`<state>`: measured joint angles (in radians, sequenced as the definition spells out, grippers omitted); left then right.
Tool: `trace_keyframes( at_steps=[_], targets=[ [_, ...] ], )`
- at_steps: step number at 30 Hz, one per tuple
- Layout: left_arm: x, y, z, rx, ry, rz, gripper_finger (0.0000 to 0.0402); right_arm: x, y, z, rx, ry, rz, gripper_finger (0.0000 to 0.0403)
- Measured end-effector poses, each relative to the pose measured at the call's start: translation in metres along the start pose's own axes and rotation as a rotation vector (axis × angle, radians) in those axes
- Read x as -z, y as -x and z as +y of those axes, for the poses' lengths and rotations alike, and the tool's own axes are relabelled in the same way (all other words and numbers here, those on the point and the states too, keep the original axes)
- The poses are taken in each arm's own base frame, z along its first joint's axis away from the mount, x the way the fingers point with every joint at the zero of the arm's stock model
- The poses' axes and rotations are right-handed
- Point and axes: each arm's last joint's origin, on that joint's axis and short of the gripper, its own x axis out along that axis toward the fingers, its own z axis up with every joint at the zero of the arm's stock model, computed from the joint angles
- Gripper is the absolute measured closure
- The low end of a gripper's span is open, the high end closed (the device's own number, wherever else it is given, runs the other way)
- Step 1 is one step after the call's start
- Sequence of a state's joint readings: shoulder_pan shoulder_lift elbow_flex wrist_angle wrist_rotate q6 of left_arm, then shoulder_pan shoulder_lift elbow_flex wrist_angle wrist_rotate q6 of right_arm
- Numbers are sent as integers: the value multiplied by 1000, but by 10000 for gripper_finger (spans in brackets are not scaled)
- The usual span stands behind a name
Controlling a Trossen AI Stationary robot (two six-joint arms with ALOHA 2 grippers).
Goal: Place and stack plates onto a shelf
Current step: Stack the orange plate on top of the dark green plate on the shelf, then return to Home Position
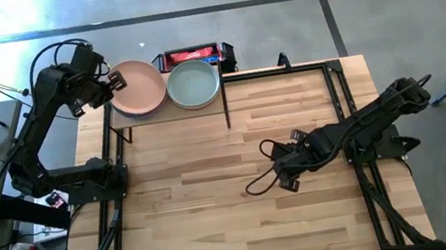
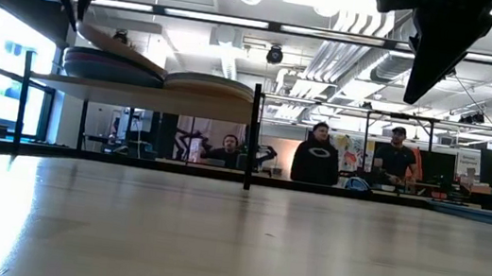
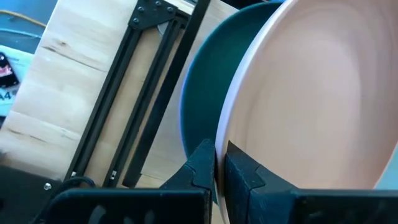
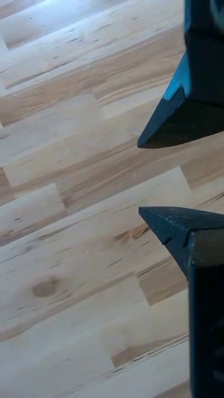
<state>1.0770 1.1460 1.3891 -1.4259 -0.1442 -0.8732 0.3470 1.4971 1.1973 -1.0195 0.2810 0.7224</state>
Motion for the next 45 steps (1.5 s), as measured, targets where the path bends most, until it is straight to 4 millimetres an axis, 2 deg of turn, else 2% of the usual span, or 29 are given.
trace_keyframes(
  at_steps=[16, 28, 32, 37, 45],
  targets=[
    [-9, -18, -10, -55, 21, 46, 395, 0, 0, 0, 0, -20, 0, 263],
    [-8, -26, -16, -13, -30, 158, 339, 0, 0, 0, 0, -18, 0, 263],
    [-4, -27, -11, -83, -81, 212, 324, 0, 0, 0, 0, -18, -1, 263],
    [-2, -26, -6, -164, -110, 204, 319, 0, 0, 0, 0, -17, -1, 263],
    [-1, -26, -8, -106, -212, 250, 319, 0, 0, 0, 0, -10, -1, 263]
  ],
)
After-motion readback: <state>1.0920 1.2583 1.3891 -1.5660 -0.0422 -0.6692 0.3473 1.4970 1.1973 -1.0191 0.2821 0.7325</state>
